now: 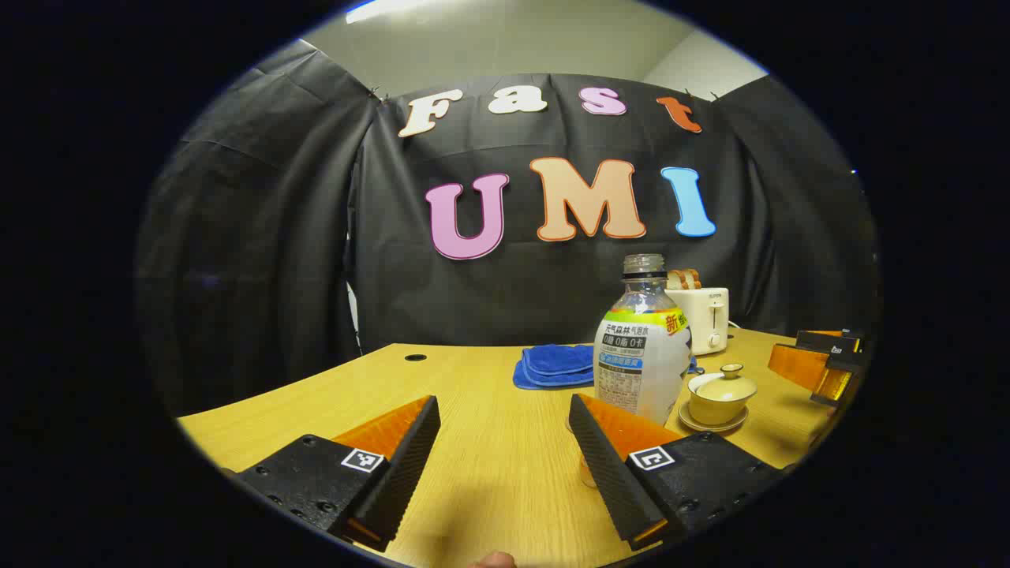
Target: Open the teacup lid with one hand, grasp the water bottle and pour water into the teacup with the other hand; after pouring, place the water bottle on the coaster and then close the teacup lid.
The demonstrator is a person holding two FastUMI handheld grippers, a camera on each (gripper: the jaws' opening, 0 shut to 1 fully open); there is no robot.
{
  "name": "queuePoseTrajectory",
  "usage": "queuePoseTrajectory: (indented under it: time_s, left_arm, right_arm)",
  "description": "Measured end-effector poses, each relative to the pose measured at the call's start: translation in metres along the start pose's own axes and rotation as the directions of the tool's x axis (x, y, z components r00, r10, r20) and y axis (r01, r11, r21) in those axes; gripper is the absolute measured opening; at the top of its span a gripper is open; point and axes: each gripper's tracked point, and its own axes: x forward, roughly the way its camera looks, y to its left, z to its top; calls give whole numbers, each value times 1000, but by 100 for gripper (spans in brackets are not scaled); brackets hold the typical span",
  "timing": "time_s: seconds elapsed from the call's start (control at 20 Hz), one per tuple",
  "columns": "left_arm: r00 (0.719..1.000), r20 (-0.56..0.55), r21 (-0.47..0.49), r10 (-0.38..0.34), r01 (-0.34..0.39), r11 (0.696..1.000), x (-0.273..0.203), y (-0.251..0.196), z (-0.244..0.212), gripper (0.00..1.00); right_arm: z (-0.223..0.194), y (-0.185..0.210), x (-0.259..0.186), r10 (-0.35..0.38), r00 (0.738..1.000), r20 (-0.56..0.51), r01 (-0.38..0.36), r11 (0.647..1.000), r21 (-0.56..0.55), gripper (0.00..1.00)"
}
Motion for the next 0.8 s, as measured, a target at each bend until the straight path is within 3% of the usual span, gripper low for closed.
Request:
queuePoseTrajectory:
  time_s: [0.8]
  left_arm:
    - [1000,2,-1,-8,8,1000,-2,-2,0,96]
  right_arm:
    - [0,-4,-1,-21,1000,-4,21,1000,0,99]
